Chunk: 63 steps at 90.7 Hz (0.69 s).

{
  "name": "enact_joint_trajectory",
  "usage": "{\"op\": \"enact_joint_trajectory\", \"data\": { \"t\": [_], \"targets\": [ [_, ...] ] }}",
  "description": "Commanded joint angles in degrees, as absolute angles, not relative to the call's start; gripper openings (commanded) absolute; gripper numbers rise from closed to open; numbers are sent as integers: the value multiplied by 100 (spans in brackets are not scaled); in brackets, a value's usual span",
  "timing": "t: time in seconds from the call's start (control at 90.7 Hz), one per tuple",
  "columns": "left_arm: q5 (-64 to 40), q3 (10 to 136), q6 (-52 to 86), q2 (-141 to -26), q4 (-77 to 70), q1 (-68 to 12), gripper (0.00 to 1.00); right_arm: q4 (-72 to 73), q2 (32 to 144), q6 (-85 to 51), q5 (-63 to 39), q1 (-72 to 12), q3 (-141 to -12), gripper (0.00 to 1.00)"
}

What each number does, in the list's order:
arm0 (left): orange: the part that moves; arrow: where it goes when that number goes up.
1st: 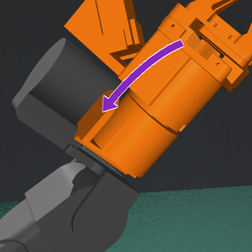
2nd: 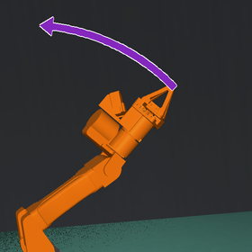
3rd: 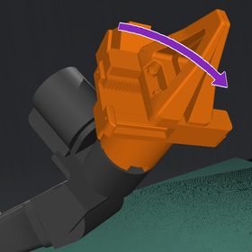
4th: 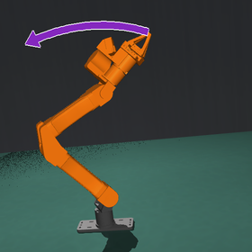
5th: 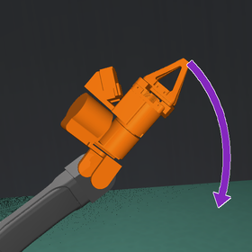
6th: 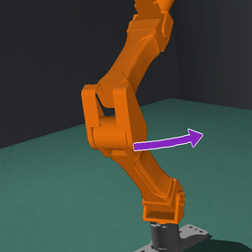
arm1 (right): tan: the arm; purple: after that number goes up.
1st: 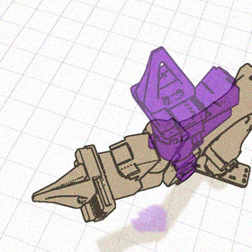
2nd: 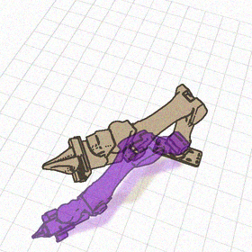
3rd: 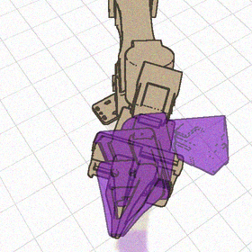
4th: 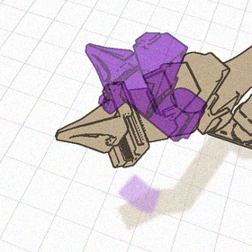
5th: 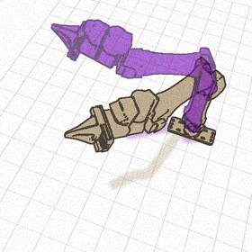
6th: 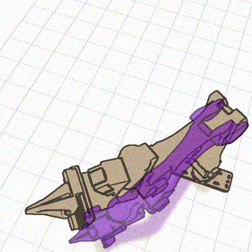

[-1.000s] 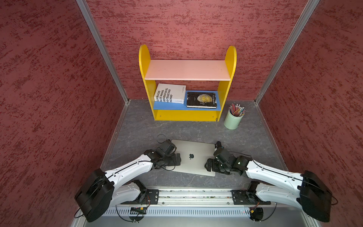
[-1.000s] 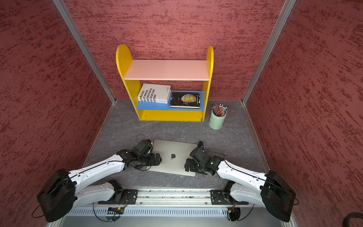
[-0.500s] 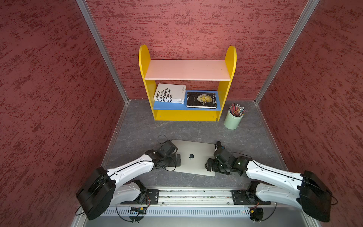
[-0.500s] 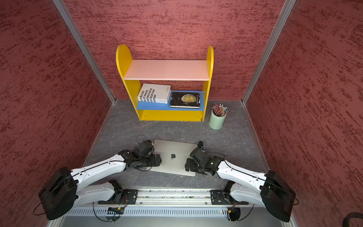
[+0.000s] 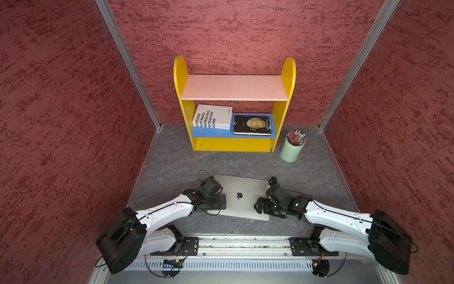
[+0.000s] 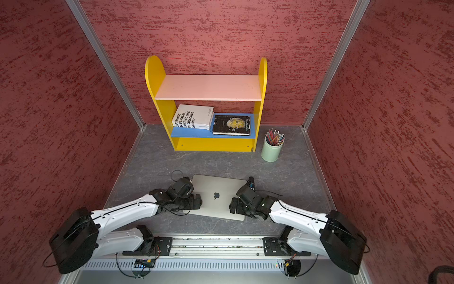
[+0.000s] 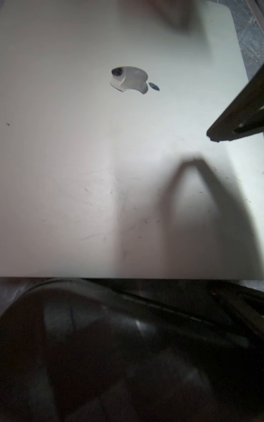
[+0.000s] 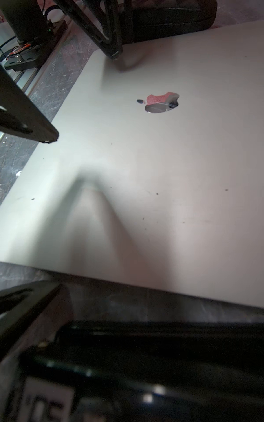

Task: Close the laptop lid and set it aside
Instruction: Pick up the laptop from the center of the board.

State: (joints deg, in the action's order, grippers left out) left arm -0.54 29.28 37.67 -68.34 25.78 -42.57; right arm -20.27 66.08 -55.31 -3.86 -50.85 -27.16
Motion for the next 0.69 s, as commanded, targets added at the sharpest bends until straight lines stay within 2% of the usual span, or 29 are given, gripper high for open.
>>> {"op": "enact_joint_trajectory", "data": {
  "t": [0.0, 0.32, 0.683],
  "targets": [
    [-148, 2672, 3840, -6870, 2477, -4282, 100, -1783, 6695, -5616, -519, -5021, -2580, 98],
    [-483, 2428, 3863, -6680, 2173, -4216, 100, -1241, 6847, -5703, -1015, -4774, -2392, 98],
    [-1462, 2003, 3931, -5950, 1455, -3858, 99, -686, 6592, -5520, -1757, -4471, -2358, 98]
  ]
}}
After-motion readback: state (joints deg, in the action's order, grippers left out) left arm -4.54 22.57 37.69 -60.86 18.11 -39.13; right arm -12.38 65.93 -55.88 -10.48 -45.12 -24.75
